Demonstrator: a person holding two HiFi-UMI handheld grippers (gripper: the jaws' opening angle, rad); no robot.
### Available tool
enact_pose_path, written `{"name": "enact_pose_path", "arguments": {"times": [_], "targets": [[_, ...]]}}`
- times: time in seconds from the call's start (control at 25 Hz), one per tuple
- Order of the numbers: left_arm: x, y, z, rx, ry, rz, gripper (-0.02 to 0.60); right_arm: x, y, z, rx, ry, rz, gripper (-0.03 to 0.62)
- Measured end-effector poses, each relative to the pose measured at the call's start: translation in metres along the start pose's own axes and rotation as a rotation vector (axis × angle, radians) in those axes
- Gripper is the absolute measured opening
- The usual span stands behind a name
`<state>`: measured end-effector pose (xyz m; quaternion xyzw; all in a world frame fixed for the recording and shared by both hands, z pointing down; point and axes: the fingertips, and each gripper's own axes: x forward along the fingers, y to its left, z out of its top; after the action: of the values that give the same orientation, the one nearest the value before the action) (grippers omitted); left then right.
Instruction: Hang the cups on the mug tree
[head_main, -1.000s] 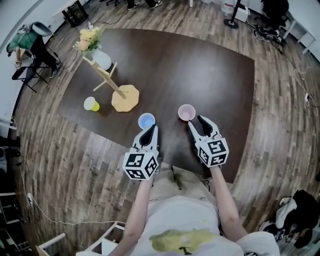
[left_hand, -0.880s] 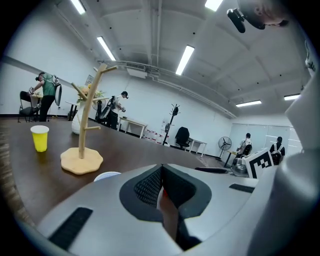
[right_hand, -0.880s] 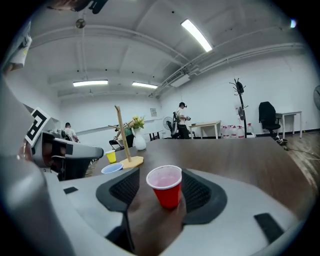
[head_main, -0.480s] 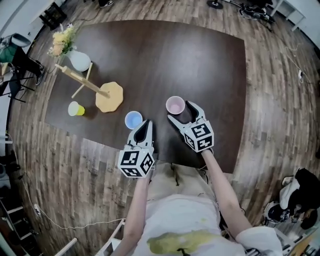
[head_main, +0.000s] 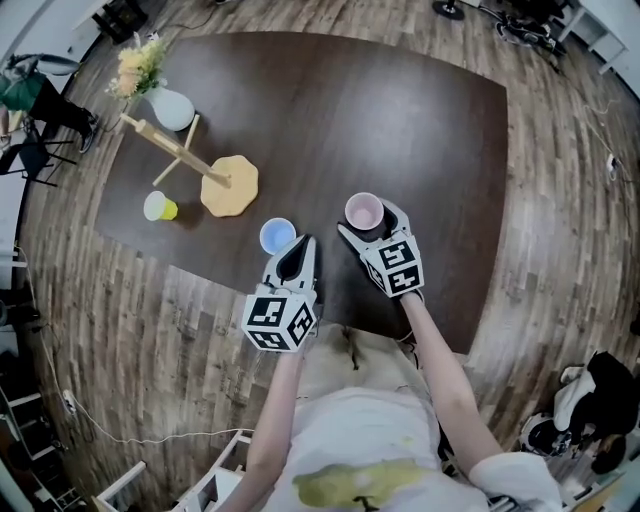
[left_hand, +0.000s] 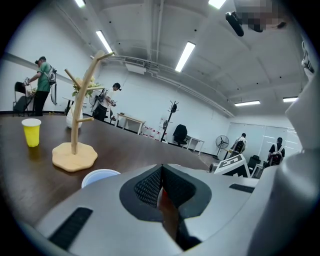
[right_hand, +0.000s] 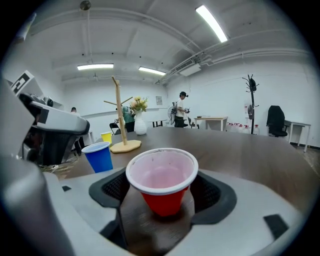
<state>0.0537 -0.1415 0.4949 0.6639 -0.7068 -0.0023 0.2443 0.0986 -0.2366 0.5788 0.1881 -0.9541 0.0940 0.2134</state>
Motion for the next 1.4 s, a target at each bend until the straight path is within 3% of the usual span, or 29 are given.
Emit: {"name": "enact_pose_path", "arguments": {"times": [0.48,1.12,1.4], "targets": [[-0.011,0.006,0.010,-0.010,-0.041,0.055,0.023,0.000,-0.001,0.028,-0.025,-0.037,0.024,0.350],[-0.063,0.045,0.039,-0.029,-0.159,0.207,0.023,0.005,0.038,0.115,-0.112,-0.180,0.115,0.319],[-0.078,0.062,0.058,-0.035,-0.195,0.241,0.023,0.015,0.045,0.154,-0.155,-0.235,0.138,0.319]]}}
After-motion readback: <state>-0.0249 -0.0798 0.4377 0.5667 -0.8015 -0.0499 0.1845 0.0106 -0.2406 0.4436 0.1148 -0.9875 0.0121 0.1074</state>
